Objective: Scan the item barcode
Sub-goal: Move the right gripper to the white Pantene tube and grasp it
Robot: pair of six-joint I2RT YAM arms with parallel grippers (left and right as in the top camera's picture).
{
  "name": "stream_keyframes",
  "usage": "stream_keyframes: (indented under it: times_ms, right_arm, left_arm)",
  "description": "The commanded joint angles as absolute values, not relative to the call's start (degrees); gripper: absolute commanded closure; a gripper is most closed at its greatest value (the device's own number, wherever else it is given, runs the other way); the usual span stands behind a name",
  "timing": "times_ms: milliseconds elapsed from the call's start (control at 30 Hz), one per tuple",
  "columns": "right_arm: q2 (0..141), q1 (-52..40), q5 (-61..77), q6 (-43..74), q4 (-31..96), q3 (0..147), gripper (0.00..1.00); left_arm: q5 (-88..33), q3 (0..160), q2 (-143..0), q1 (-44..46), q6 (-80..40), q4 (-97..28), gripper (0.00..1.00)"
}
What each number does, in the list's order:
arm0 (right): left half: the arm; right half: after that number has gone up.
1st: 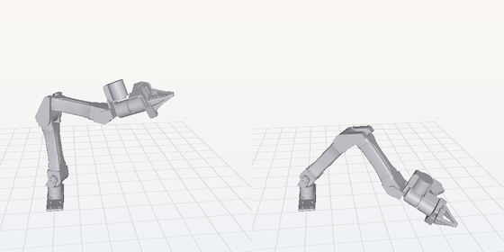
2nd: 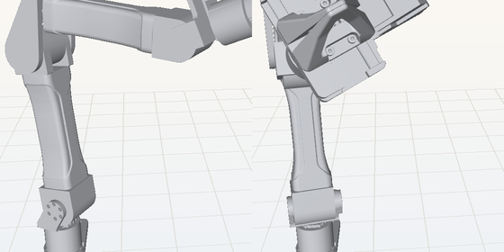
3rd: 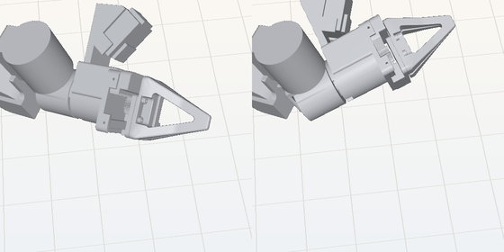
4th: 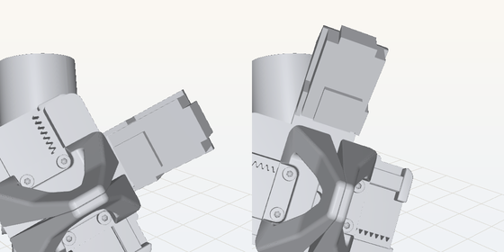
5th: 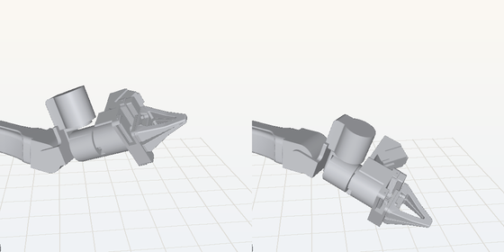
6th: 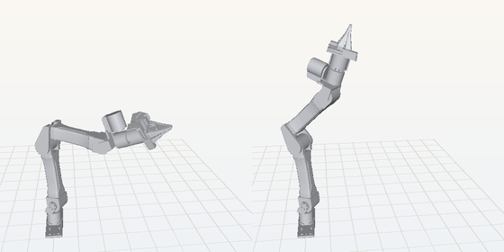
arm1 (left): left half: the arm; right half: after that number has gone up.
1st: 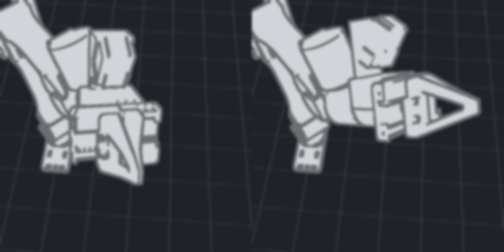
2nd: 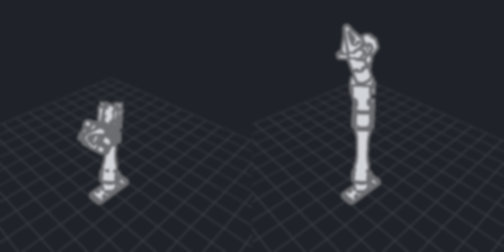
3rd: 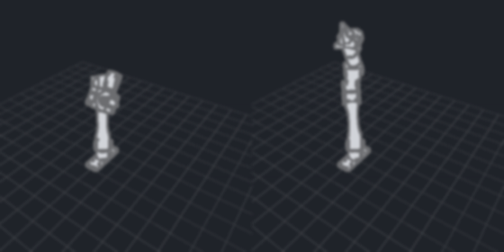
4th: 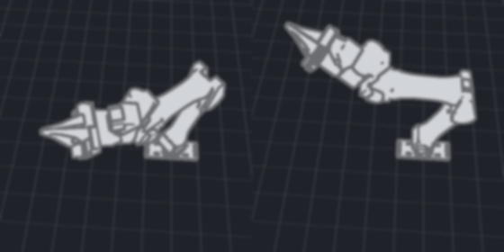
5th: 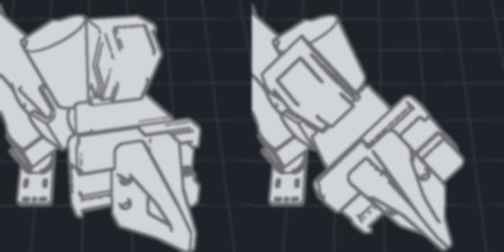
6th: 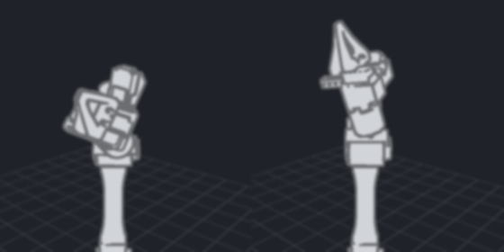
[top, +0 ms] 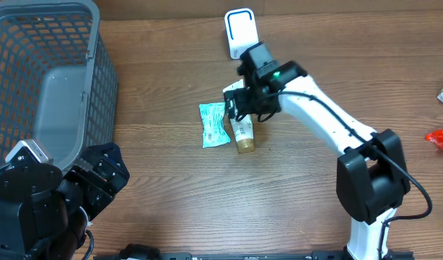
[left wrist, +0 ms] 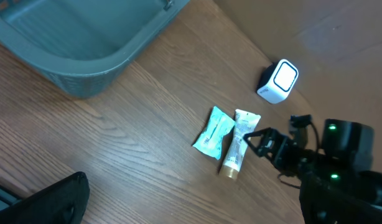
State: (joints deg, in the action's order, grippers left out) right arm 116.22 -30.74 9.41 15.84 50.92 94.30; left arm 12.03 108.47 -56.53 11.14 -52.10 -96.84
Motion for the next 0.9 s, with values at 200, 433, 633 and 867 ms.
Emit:
stream_keyframes:
  times_ms: [200, 433, 633, 867]
  right_arm:
    - [115.92, -33.78, -5.54, 28.36, 43.38, 85.62, 0.20]
    - [115.92, -34.57, -5.52, 27.99, 37.01, 80.29, 0.25]
    - [115.83, -35.48, -5.37, 24.01, 36.23, 80.40, 0.24]
    - [113.71, -37.19, -3.57, 22.50, 34.98, 81.82, 0.22]
  left_arm:
    - [12.01, 108.75, -56.62, 10.68, -51.22, -96.79, 0.00]
    - [12.01, 108.75, -56.62, 10.68, -51.22, -96.79, 0.00]
    - [12.01, 108.75, -56.62, 10.68, -51.22, -96.79, 0.00]
    - [12.01, 108.75, -56.62, 10.68, -51.22, -96.79, 0.00]
